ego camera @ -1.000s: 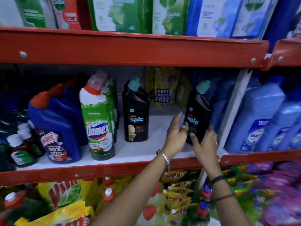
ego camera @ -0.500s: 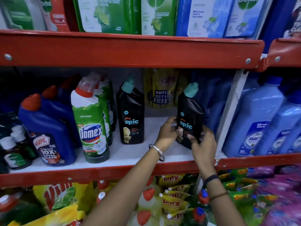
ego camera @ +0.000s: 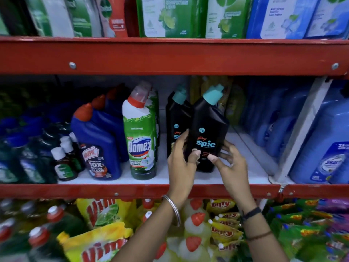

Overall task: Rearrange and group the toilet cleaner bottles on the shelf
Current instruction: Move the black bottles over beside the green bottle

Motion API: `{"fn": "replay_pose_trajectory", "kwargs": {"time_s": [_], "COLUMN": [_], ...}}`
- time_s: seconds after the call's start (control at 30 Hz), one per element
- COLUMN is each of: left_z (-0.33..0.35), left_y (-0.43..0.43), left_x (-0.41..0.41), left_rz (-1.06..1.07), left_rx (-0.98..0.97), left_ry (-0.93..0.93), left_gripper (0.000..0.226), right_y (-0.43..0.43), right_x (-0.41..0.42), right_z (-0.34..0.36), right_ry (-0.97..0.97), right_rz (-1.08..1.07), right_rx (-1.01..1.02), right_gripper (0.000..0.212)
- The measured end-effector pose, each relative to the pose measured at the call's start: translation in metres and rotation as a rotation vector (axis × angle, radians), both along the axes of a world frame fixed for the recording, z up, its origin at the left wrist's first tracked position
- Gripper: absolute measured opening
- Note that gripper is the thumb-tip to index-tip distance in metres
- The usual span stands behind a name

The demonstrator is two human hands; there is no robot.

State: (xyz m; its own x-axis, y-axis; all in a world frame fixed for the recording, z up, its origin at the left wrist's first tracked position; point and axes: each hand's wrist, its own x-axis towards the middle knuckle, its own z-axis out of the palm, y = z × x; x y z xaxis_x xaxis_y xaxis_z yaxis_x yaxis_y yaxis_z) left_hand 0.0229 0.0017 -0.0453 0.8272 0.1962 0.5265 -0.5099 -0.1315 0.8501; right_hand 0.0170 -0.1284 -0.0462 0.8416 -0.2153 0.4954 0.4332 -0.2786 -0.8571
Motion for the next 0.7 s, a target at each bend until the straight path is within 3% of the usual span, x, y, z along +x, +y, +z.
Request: {"fn": "replay_pose_trajectory", "kwargs": {"time_s": [0.43, 0.7], "left_z": [-0.016, -0.021], "left_y": [0.036, 0.041], "left_x": [-0.009, -0.007], "left_rz": [0.087, 0.012], "left_rx": [-0.073, 0.025], "left_ry": [0.053, 0.09], "left_gripper": [0.062, 0.047], "right_y": [0.038, 0.032], "right_x": [0.017, 0.014], "right_z": [-0.014, -0.024], "right_ry": [0.062, 0.081], "right_rz": [0.138, 0.146], "right_rx": [-0.046, -0.013], "right_gripper": [0.041, 0.035]}}
